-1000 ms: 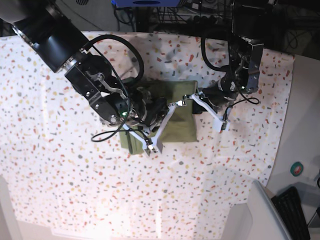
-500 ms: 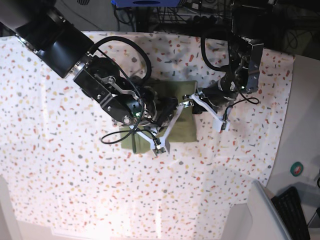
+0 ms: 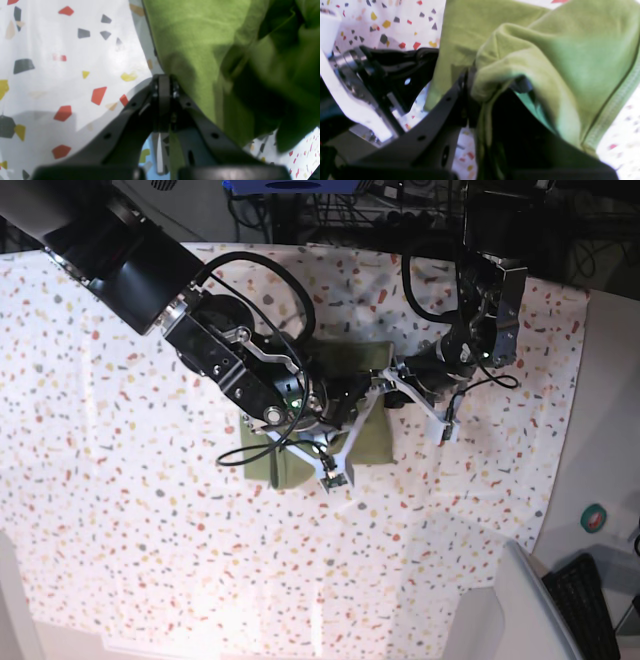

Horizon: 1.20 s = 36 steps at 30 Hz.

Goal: Layout the t-shirt on the table in an organized manner, then fold the t-shirt properly
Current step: 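Lift the held end with the right gripper and fold it toward the left gripper, then press the folded bundle flat with the right gripper, then release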

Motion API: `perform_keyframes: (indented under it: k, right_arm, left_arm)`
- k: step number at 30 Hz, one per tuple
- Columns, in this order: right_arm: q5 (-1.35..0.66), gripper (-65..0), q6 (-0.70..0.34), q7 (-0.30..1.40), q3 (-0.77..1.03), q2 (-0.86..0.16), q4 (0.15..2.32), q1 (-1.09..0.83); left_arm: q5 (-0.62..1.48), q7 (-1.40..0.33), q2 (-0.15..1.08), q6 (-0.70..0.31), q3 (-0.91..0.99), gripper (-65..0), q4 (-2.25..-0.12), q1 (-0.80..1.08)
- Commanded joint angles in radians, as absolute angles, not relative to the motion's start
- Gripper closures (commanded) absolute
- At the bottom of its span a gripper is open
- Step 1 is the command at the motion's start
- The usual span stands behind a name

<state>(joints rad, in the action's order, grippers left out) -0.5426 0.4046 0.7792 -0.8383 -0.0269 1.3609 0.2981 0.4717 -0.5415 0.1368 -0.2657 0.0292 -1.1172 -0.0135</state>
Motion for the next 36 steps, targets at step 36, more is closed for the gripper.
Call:
perform_keyframes:
  k: [36]
  right_arm:
    - [-0.535,0.0,0.401,0.763,-0.877,-0.002,1.377,0.292]
  left_arm:
    - [0.458,-0.558,0.145,-0.254,0.033,0.0,-1.127,-0.018]
